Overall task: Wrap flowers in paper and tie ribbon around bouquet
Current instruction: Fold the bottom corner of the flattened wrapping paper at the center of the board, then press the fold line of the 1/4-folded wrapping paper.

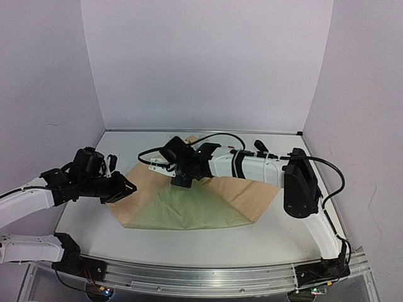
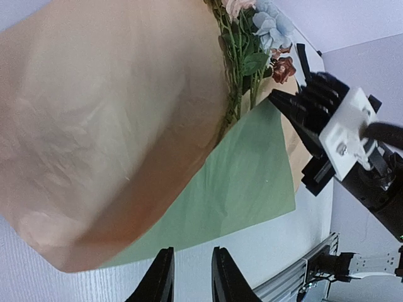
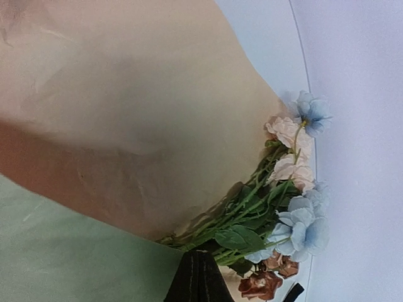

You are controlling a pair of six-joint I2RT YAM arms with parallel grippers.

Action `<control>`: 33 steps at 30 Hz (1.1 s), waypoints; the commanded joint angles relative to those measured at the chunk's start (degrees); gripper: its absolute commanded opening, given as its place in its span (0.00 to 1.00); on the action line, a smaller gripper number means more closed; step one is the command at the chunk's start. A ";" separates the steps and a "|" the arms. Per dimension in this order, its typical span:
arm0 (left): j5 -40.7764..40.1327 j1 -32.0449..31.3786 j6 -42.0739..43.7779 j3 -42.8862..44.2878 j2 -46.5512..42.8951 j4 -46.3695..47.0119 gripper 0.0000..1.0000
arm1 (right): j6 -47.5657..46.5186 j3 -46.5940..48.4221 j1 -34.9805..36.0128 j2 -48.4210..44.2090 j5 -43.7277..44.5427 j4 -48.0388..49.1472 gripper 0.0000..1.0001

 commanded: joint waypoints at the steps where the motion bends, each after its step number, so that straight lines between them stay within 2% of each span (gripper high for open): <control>1: 3.91 -0.16 -0.23 -0.50 -0.77 4.99 0.22 | 1.10 3.81 -1.12 2.40 3.23 2.35 0.00; 6: 7.71 -1.54 0.12 -2.65 3.31 10.47 0.21 | 2.81 3.91 -2.57 3.12 3.92 2.26 0.00; 17: 7.66 -3.43 1.08 -3.47 18.12 21.44 0.17 | 5.58 5.13 -2.94 4.95 3.32 2.37 0.00; 28: 2.59 -3.99 0.22 -2.79 30.18 22.56 0.10 | 6.46 7.41 -3.49 7.89 2.91 4.55 0.00; 30: 2.36 -4.07 0.08 -2.62 31.60 22.66 0.09 | 6.62 7.20 -3.64 7.93 2.94 4.69 0.04; 33: 2.13 -4.20 -0.21 -2.22 33.27 22.52 0.06 | 7.22 6.79 -3.76 7.41 2.92 4.71 0.18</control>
